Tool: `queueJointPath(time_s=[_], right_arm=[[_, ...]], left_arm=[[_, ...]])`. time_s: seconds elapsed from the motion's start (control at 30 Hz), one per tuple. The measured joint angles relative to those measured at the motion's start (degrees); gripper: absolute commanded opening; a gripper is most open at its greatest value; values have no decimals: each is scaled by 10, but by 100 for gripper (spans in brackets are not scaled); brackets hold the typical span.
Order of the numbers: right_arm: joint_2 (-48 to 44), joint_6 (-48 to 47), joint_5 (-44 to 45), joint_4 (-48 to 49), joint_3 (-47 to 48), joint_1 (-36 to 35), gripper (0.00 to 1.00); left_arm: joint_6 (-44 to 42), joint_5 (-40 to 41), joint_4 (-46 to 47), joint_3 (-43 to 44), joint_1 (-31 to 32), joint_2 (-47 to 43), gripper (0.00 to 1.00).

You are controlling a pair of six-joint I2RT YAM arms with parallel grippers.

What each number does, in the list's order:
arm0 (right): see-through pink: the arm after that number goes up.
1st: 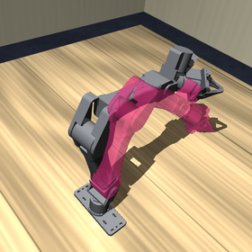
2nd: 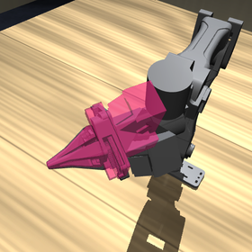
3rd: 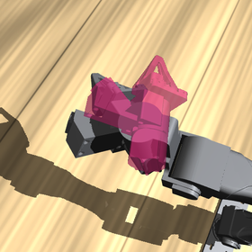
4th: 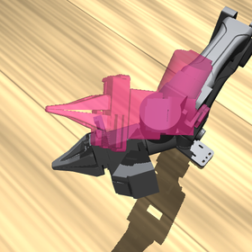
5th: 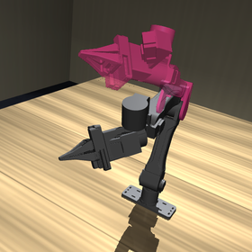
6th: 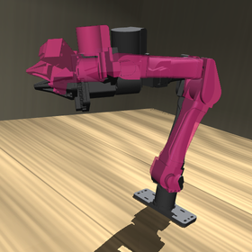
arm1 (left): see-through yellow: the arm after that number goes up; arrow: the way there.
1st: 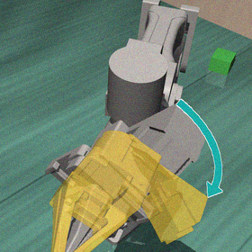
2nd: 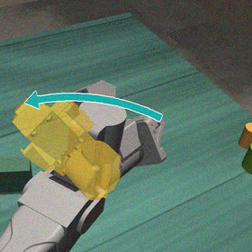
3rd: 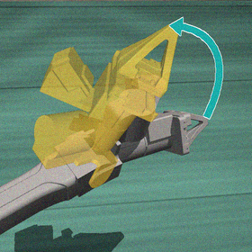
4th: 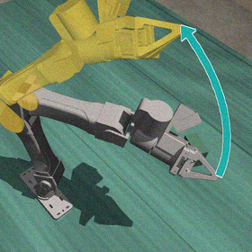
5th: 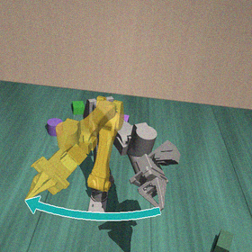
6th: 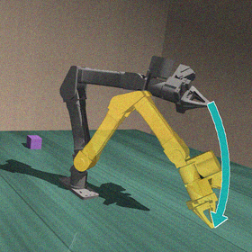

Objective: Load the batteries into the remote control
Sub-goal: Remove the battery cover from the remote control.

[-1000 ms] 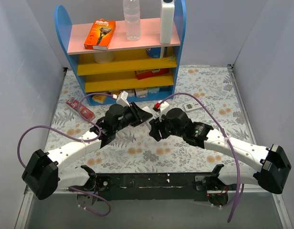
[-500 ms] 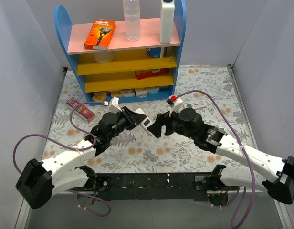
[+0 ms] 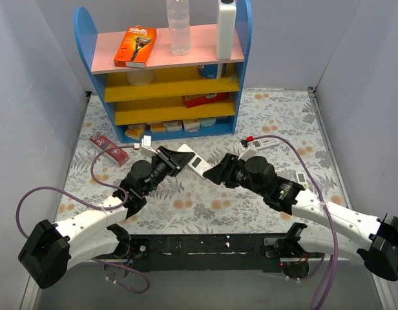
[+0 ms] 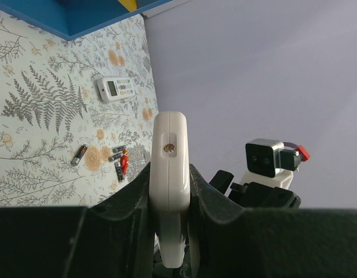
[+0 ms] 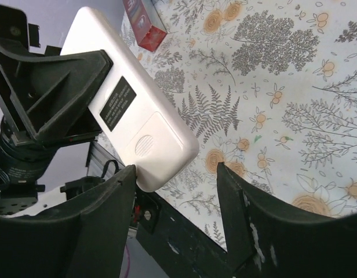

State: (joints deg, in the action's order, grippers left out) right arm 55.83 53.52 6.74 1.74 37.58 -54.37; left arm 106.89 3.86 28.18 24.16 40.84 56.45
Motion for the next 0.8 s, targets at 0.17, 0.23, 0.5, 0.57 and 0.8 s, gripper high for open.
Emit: queueJointPath(time_s=[0.17, 0.23, 0.5, 0.57, 0.8], right_arm=[[0, 42, 0, 40, -21, 3, 56], [0, 52, 0, 58, -28, 4, 56], [-3, 82, 0, 106, -48, 18, 52], [-3, 89, -3, 117, -55, 24, 49], [2, 117, -25, 162, -87, 35, 34]], left_arm=[[1, 0, 11, -3, 0, 0, 0], [1, 0, 17, -5, 0, 0, 0], [1, -9, 42, -7, 0, 6, 0], [1, -11, 47, -8, 0, 9, 0], [-3, -11, 55, -17, 0, 14, 0]])
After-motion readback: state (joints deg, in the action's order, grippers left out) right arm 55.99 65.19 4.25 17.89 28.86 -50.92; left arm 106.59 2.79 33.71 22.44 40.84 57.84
